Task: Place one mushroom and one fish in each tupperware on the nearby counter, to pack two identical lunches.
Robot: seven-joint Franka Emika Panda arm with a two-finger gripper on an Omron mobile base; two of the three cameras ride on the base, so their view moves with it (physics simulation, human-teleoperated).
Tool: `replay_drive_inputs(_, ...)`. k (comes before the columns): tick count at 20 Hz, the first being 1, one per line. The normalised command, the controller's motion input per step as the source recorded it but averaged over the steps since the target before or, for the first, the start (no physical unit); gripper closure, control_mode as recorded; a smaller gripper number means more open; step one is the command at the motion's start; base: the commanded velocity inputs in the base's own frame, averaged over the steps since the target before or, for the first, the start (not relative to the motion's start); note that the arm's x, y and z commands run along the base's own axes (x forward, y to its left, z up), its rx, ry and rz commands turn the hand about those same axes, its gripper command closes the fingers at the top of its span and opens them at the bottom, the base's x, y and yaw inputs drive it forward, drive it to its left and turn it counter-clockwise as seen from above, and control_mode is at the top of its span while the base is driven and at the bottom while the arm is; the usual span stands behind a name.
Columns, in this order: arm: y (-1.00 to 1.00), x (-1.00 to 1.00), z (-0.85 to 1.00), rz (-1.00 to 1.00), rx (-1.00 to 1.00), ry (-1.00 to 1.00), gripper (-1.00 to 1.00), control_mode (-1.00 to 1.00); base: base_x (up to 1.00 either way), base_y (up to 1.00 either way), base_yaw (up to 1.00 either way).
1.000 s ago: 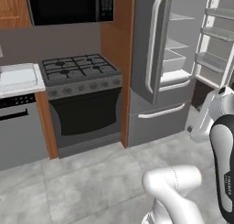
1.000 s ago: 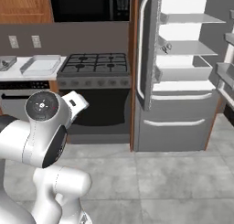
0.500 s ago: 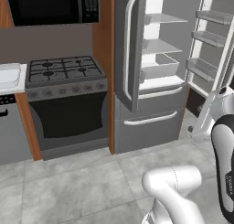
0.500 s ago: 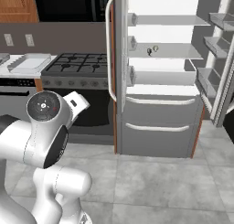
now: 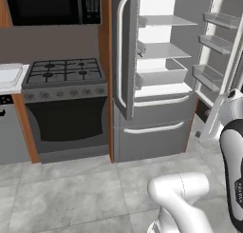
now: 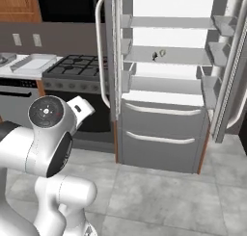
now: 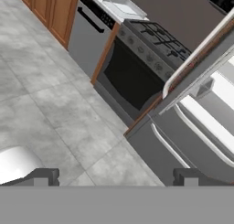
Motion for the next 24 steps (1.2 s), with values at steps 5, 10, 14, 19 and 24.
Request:
replay_drive_inputs(5, 0.00, 0.00, 0.00, 0.00, 0.00, 0.00, -1.00, 1.00, 0.21, -0.60, 0.16)
replay_drive_inputs(10, 0.00, 0.00, 0.00, 0.00, 0.00, 0.00, -1.00, 1.00, 0.13, -0.55, 0.13)
replay_drive_inputs(14, 0.00, 0.00, 0.00, 0.00, 0.00, 0.00, -1.00, 1.00, 0.17, -0.30, 0.08)
replay_drive_inputs(19, 0.00, 0.00, 0.00, 0.00, 0.00, 0.00, -1.00, 1.00, 0.38, 0.00, 0.00)
replay_drive_inputs(24, 0.00, 0.00, 0.00, 0.00, 0.00, 0.00, -1.00, 1.00, 0.36, -0.06, 0.00)
